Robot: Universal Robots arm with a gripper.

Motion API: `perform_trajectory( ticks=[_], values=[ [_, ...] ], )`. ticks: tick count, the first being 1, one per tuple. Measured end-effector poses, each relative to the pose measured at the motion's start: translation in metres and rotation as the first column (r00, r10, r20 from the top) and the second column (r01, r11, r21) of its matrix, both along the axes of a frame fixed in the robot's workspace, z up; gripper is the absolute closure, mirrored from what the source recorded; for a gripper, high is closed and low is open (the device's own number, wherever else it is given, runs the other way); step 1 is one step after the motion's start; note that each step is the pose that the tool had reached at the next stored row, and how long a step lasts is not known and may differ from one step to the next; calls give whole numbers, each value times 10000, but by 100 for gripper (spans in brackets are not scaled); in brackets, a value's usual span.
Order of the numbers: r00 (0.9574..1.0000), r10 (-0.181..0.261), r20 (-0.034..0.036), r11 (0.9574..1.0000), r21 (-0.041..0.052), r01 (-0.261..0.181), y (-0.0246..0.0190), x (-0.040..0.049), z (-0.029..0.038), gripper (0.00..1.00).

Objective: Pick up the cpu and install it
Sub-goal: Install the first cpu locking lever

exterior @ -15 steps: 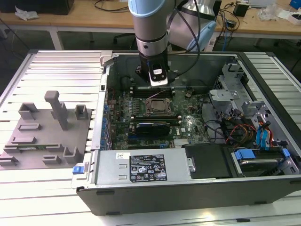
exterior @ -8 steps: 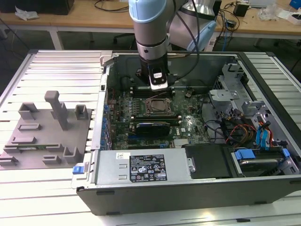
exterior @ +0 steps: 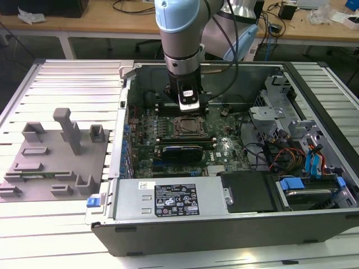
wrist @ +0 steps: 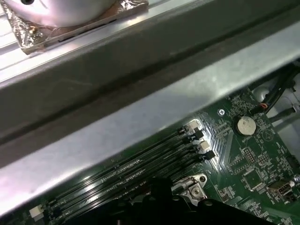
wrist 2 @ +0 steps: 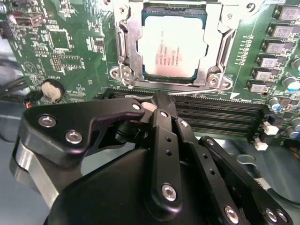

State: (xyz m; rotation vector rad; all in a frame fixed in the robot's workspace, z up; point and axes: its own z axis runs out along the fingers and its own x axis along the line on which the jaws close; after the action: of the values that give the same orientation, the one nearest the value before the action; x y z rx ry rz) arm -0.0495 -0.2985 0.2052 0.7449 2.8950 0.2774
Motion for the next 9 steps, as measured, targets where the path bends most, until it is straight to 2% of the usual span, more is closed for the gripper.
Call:
perform_trajectory(
  ticks=[9],
  values=[
    [9999,-141,-1,9999,3,141,0,3,-30,89]
  ],
)
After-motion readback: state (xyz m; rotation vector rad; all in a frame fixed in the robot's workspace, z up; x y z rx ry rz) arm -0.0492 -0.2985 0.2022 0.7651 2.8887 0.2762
